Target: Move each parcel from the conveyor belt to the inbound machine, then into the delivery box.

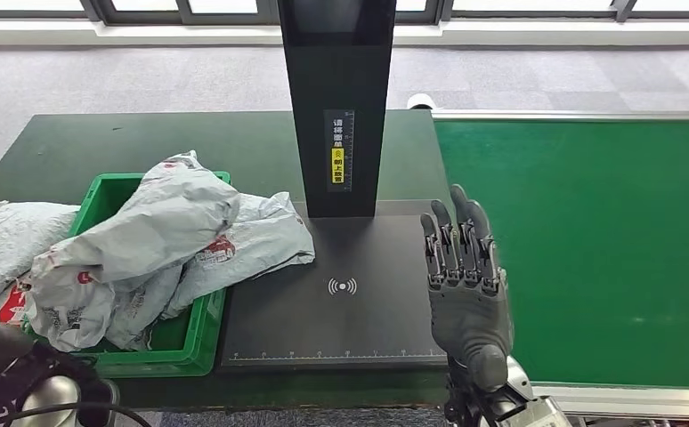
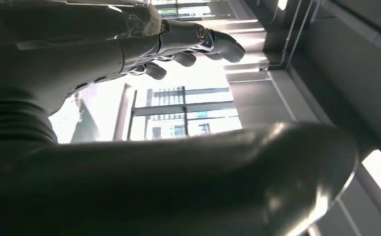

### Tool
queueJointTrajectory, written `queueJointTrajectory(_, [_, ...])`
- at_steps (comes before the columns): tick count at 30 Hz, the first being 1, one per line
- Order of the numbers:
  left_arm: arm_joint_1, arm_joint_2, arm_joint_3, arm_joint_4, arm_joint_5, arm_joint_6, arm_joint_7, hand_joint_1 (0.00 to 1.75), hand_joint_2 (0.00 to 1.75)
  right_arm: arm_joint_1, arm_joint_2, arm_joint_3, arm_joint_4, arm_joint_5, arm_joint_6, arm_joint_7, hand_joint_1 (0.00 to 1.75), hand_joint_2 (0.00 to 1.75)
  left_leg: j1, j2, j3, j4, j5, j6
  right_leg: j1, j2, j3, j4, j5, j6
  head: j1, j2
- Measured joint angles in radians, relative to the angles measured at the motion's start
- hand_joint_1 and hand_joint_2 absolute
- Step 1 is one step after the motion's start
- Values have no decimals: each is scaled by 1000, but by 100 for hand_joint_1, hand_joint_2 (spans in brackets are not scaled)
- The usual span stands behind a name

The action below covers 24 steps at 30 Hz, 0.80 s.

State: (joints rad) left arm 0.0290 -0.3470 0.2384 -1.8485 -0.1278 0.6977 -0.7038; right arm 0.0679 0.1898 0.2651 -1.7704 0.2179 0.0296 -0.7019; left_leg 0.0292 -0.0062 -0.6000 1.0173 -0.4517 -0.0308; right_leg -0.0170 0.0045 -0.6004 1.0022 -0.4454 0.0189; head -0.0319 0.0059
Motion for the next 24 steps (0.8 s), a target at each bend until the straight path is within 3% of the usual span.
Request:
queueJointTrajectory(12, [38, -7, -47, -157, 35, 0, 0, 0, 0, -4, 0, 0, -2, 3, -43, 0, 0, 0, 0, 0, 1, 0, 0, 0, 0, 0, 0, 0, 0, 0, 0, 0])
queueJointTrajectory(24, [5, 22, -131, -72, 16, 0, 0, 0, 0, -3, -4, 0, -11, -13, -101, 0, 0, 0, 0, 0, 1, 0, 0, 0, 0, 0, 0, 0, 0, 0, 0, 0])
